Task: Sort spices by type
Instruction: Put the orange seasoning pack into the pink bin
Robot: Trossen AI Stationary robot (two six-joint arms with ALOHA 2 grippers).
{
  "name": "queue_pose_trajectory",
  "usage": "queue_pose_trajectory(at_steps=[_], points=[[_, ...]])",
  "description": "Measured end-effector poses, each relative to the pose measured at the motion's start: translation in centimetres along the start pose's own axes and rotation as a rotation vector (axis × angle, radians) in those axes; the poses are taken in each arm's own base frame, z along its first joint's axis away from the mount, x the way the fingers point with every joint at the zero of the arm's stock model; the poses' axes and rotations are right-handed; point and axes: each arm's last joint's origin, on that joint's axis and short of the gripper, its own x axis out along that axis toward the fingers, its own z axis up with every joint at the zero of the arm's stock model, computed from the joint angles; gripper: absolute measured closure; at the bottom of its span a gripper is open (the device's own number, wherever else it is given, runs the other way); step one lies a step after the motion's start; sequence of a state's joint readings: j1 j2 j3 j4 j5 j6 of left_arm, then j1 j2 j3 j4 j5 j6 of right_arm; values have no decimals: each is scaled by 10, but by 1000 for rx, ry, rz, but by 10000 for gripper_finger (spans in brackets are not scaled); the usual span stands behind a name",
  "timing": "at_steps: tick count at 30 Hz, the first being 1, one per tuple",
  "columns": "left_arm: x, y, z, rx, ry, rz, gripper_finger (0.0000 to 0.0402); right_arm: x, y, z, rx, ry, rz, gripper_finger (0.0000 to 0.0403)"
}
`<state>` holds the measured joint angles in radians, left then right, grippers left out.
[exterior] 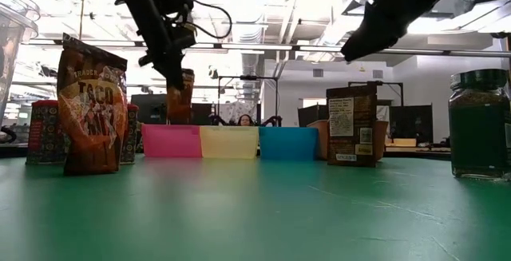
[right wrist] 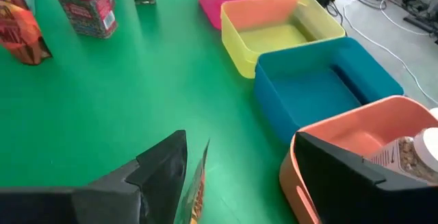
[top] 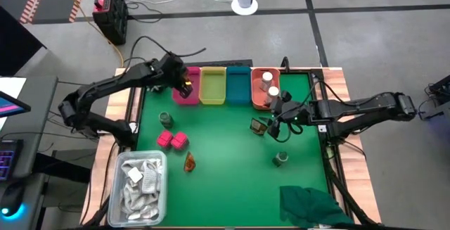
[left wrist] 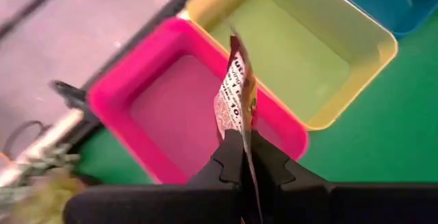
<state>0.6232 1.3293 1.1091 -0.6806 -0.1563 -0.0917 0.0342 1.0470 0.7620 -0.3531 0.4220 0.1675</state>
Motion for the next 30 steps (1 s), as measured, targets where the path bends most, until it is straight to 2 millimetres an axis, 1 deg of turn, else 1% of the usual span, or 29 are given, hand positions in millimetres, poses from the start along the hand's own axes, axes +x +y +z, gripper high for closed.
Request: queue_pose_trajectory(at_steps=[2, 5, 9, 13, 16, 19, 30], points=[[6, -4, -2, 12, 29, -8, 401, -1, 1, 0, -2, -5, 6, 108], [21, -13, -3, 53, 66, -20, 401, -1, 3, 0, -15, -7, 11, 108], [40, -21, -7, 182, 135, -53, 401, -2, 5, 0, -22, -8, 20, 108], [50, -23, -10, 286, 178, -78, 401, -3, 6, 0, -20, -7, 24, 108], [52, -22, -11, 321, 187, -79, 395, -3, 6, -1, -16, -6, 24, 108], [52, -21, -11, 308, 196, -74, 383, -3, 6, 0, -15, -7, 24, 108], [51, -20, -16, 280, 245, -66, 311, -3, 6, 0, -5, -12, 25, 108]])
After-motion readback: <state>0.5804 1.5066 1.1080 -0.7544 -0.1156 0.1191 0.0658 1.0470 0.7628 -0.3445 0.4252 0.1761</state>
